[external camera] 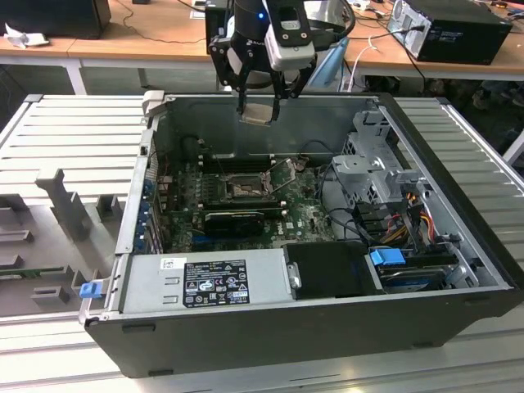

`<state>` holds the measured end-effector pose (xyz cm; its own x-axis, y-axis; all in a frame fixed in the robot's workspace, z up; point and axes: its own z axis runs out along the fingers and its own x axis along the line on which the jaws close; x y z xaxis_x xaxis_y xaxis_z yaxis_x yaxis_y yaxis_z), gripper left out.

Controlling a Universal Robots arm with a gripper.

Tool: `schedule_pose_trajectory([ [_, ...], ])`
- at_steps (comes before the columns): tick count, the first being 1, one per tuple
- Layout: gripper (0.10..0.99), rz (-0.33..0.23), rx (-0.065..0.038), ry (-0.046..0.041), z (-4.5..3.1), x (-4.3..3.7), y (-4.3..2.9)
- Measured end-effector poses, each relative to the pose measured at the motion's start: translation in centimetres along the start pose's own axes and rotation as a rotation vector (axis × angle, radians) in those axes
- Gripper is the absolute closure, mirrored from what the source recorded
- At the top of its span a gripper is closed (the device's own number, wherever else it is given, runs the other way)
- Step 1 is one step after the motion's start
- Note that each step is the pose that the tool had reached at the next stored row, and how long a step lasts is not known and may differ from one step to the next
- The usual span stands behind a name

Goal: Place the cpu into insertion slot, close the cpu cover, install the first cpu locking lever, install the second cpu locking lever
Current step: 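Place the cpu into insertion slot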

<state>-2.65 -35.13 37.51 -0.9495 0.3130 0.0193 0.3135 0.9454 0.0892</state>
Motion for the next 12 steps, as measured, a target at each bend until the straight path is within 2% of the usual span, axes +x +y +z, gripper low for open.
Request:
schedule_pose_trajectory([
  [12, 0.557, 0.042, -0.001, -0.0038, 0.0, 0.0, 0.0],
])
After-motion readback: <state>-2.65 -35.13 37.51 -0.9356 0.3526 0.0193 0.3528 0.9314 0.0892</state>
